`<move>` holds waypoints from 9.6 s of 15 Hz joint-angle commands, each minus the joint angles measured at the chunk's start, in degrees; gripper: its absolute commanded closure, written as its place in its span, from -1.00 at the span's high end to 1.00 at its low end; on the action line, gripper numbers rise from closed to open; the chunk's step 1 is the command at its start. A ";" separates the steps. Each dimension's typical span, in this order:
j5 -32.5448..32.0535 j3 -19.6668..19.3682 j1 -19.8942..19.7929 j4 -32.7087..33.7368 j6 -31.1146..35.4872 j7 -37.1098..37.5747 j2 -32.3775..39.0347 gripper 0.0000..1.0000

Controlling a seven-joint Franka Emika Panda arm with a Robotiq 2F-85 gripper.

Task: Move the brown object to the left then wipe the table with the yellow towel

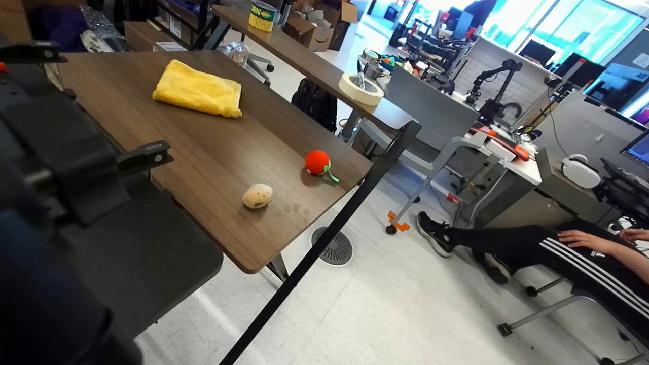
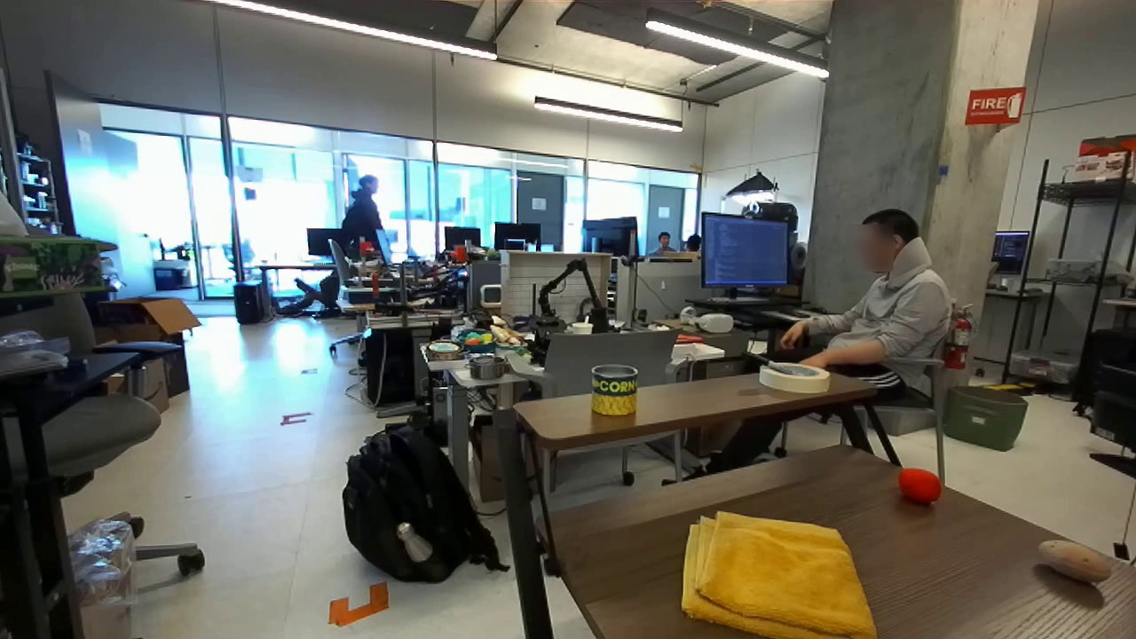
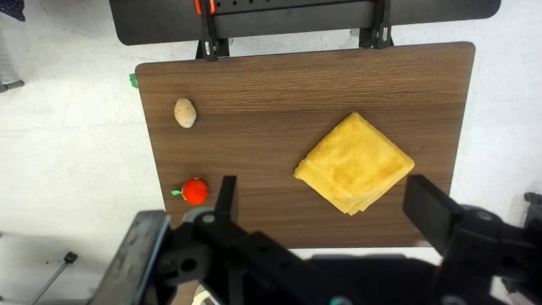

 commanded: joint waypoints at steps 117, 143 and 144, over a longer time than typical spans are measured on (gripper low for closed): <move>-1.21 -8.19 -13.02 7.26 52.35 -17.99 67.86 1.00; 7.04 6.02 -7.27 15.98 37.85 -17.38 65.23 -0.92; 7.88 6.99 -5.96 18.68 35.54 -16.89 66.06 -0.92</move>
